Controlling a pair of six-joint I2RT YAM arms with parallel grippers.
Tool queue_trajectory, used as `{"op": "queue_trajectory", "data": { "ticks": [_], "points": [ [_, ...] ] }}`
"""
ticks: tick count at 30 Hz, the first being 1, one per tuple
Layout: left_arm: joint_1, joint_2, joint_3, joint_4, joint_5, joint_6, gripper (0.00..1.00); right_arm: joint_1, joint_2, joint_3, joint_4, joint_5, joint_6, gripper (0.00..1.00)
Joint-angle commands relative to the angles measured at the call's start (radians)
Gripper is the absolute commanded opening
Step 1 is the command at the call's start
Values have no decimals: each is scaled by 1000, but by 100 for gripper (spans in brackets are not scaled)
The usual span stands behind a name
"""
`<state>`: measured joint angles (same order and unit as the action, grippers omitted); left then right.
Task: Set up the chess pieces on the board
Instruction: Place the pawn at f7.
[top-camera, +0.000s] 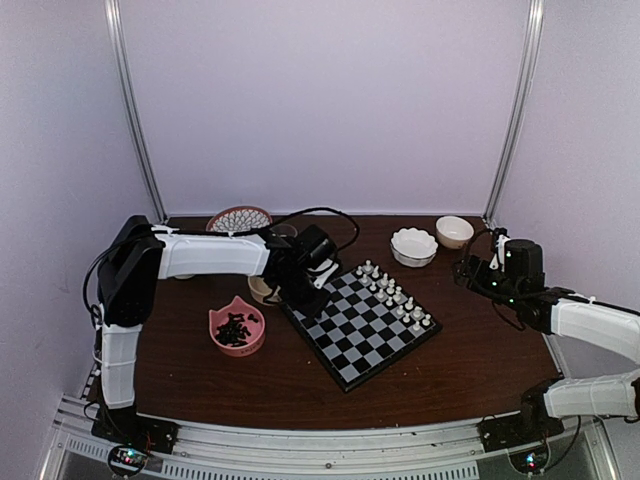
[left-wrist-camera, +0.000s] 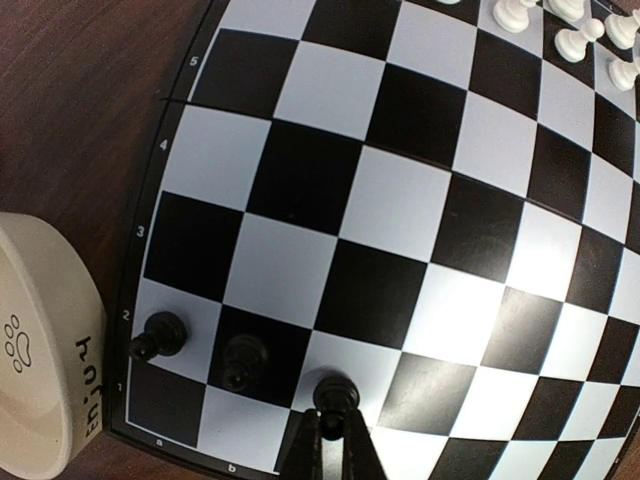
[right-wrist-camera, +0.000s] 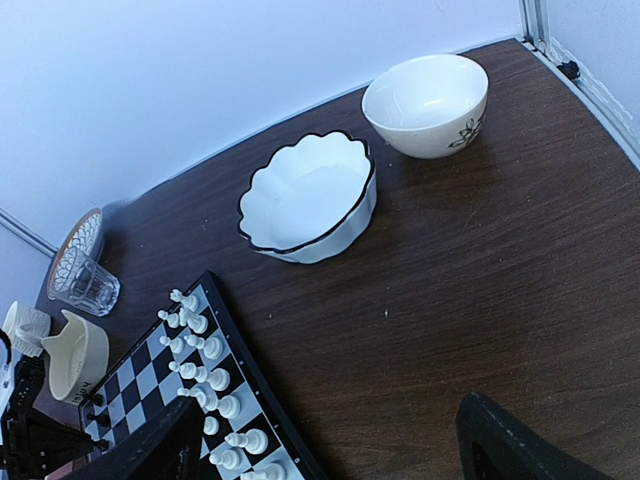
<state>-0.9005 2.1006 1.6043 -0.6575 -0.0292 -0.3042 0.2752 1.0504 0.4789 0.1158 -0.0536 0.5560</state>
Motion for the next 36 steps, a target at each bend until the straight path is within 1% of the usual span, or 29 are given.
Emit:
{"op": "queue_trajectory", "data": {
  "ticks": [1,21,22,27,29,36],
  "points": [
    [-2,18,23,-4,-5,11,4,4,0,3,1,14,-4,91],
    [-2,40,45,-4,7,10,5,4,0,6,-1,13,-4,91],
    [-3,39,45,-4,8,11,6,4,0,5,-1,13,-4,91],
    [-3,37,48,-10,19,11,21,4,-1,7,-2,14,-4,91],
    [-3,31,45,-10,24,11,25,4,-1,7,-3,14,-5,91],
    [-7,-12,24,-10,26,5,26,4,-3,6,-4,15,-5,91]
  ]
}}
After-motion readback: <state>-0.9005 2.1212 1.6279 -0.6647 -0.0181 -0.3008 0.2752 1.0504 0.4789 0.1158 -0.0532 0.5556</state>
